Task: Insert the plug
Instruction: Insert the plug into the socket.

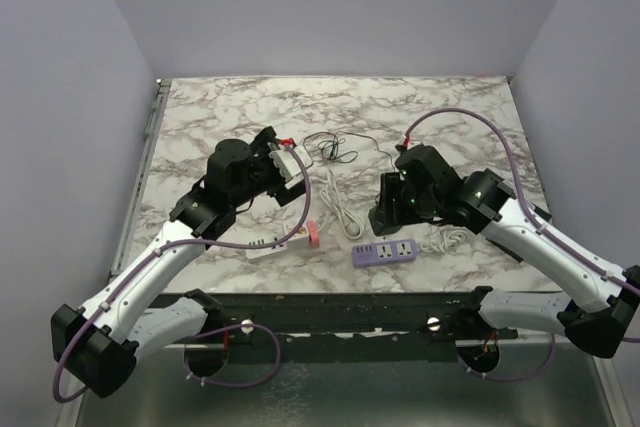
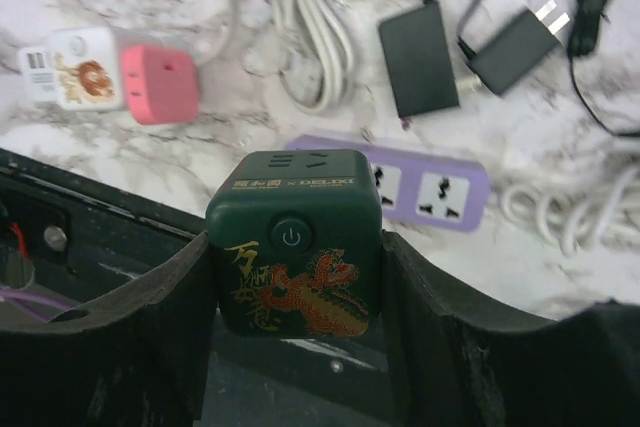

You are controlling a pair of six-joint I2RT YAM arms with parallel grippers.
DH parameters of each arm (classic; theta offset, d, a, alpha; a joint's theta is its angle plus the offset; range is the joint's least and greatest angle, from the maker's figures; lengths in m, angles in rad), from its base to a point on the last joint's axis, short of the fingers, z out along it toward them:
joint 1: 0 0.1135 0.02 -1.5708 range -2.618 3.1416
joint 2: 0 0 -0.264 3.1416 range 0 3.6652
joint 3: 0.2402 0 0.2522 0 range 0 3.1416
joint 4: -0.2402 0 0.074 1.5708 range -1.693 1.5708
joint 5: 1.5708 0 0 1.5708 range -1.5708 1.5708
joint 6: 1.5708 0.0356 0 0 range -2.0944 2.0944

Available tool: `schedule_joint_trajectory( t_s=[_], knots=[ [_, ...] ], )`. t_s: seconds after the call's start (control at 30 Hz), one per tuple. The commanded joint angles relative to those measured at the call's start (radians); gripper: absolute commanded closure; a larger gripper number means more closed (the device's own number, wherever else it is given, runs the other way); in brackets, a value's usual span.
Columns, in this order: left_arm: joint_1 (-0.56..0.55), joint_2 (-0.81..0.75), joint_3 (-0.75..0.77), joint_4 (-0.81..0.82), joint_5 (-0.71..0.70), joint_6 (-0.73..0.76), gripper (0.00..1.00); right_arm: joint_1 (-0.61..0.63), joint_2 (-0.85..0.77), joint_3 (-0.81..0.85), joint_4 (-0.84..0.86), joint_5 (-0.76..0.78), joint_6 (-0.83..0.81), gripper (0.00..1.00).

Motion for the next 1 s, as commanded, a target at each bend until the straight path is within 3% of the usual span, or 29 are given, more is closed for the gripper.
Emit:
schedule_joint_trajectory(
  t_s=[0.0,0.17,0.23,0.33,0.7,0.83,0.97],
  knots=[
    [0.001,0.037,0.019,-0.087,-0.153,-0.108,0.01,0.003,-0.040,-0.073,-0.189,0.123,0.141,1.00],
    [0.011,0.069,0.021,-0.138,-0.204,-0.188,0.01,0.003,-0.032,-0.156,-0.209,0.146,0.170,0.99],
    [0.012,0.091,0.035,-0.172,-0.295,-0.228,0.01,0.003,-0.056,-0.189,-0.169,0.144,0.162,0.99],
    [0.028,0.167,0.125,-0.292,-0.351,-0.247,0.01,0.000,-0.062,-0.209,-0.179,0.189,0.188,0.99],
    [0.255,0.348,0.327,-0.495,-0.237,-0.300,0.01,-0.002,-0.015,-0.266,-0.107,0.252,0.242,0.99],
    [0.295,0.449,0.416,-0.593,-0.236,-0.296,0.01,-0.002,-0.015,-0.286,-0.053,0.258,0.259,1.00],
    [0.313,0.453,0.415,-0.580,-0.238,-0.302,0.01,-0.002,-0.027,-0.300,0.005,0.264,0.264,0.99]
  ],
)
